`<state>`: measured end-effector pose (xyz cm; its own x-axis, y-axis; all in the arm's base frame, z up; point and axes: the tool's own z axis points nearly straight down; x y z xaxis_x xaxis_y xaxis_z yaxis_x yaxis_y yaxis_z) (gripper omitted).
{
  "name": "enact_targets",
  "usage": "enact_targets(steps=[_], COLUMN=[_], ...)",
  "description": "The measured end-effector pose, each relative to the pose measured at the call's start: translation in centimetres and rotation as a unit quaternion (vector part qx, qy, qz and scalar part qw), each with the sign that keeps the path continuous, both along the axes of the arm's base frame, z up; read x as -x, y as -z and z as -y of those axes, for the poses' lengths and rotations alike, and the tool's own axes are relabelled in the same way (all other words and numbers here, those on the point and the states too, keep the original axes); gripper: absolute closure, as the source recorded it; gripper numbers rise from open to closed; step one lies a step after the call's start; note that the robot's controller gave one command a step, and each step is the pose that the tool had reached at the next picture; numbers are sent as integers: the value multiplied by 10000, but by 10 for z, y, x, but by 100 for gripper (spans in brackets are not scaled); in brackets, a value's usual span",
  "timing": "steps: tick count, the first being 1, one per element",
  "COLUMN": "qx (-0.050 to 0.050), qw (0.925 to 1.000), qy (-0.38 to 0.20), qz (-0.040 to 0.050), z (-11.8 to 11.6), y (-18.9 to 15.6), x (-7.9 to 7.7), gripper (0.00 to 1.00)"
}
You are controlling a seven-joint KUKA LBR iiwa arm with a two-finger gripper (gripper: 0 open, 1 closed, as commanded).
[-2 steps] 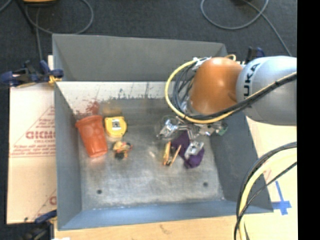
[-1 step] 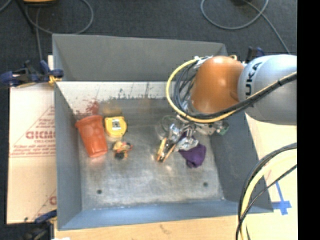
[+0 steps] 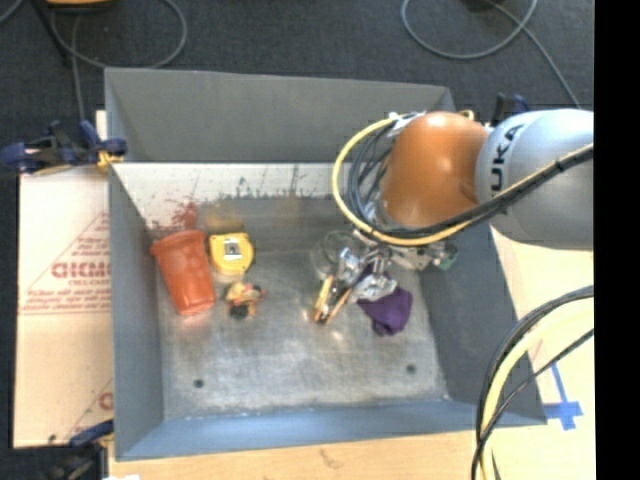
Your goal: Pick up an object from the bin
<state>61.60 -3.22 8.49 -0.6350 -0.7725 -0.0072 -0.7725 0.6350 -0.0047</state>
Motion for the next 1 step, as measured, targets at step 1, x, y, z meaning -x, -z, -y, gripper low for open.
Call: enact_targets(steps=[1], qx=[-2], qw=[10000], qy=[4], qz=[-20], z=[0], y=[-5], x=[1], gripper=[100])
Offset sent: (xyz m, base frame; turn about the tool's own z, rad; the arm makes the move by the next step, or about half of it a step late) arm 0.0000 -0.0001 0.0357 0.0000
